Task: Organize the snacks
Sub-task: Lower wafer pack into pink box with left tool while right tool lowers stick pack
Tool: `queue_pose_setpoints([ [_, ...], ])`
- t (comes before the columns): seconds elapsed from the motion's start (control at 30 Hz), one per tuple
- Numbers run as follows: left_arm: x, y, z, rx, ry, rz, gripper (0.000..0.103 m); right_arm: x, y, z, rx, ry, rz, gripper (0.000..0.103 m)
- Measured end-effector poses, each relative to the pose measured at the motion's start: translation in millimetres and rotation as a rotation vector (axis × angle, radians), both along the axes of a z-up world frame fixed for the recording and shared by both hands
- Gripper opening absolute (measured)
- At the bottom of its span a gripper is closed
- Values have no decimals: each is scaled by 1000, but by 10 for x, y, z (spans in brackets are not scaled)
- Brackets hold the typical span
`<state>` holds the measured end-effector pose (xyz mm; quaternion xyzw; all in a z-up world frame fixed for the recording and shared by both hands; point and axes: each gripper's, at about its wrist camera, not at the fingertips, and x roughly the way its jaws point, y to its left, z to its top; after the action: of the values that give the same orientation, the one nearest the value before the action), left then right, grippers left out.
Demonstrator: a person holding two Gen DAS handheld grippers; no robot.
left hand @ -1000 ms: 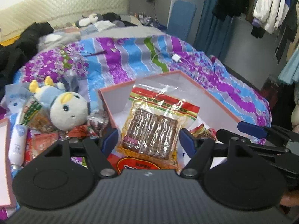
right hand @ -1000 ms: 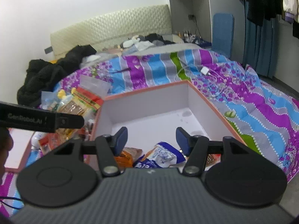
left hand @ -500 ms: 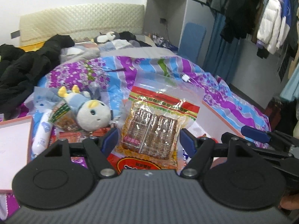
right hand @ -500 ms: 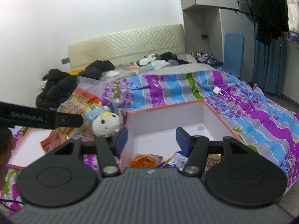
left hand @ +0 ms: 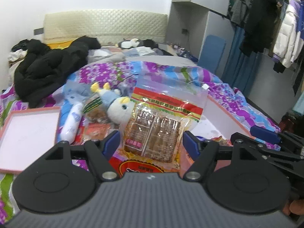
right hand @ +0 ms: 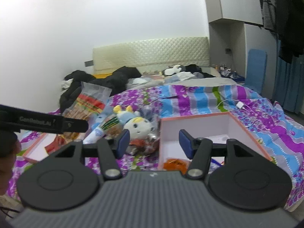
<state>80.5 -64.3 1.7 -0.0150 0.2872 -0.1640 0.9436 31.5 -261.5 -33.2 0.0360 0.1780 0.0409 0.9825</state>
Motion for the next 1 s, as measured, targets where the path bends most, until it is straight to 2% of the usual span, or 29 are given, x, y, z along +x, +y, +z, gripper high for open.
queue_pose_setpoints([
  [0.2, -93, 198, -157, -26, 48, 39, 77, 4, 168, -96, -26, 29, 41, 59],
  [0.4, 192, 31, -222, -44, 67, -8, 77, 145, 102, -200, -37, 57, 3, 59],
  [0.67, 907, -727, -296, -77, 65, -165, 77, 471, -380, -276, -54, 72, -143, 59],
  [0.83, 1488, -1310, -446, -68, 122, -242, 77, 730, -769, -304, -3, 92, -215, 59],
  [1.0, 2014, -1865, -702, -28, 204, -285, 77, 998, -1042, -440, -6, 149, -260, 59],
])
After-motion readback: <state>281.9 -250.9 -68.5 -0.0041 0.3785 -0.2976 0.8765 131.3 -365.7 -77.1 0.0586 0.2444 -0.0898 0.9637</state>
